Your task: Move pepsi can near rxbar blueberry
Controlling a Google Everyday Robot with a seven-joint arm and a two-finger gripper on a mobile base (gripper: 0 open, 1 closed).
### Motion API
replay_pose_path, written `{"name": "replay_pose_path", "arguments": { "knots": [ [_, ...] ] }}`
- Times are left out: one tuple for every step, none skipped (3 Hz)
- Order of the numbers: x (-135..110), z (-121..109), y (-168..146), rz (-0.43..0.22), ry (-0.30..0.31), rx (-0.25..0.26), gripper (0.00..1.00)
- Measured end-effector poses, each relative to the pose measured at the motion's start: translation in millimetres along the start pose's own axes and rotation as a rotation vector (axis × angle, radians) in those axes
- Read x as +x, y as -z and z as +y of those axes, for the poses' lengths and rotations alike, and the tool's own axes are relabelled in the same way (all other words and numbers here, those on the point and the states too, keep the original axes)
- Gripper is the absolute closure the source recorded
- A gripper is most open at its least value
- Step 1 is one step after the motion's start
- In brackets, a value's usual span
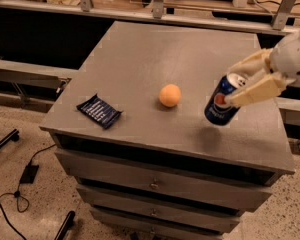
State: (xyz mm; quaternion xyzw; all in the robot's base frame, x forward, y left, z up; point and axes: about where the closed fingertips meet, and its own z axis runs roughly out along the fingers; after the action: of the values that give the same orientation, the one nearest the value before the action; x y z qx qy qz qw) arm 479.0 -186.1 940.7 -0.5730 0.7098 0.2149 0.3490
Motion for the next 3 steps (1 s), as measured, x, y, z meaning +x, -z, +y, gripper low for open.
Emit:
{"name": "replay_pose_path", "arguments": {
  "knots": [
    [-48,-18,25,-0.083,0.034,0.048,1.0],
    [-97,-27,20,-0.073,0.084,0.066,1.0],
    [-144,-33,-17,-0.049,0.095,0.073,1.0]
  ]
}}
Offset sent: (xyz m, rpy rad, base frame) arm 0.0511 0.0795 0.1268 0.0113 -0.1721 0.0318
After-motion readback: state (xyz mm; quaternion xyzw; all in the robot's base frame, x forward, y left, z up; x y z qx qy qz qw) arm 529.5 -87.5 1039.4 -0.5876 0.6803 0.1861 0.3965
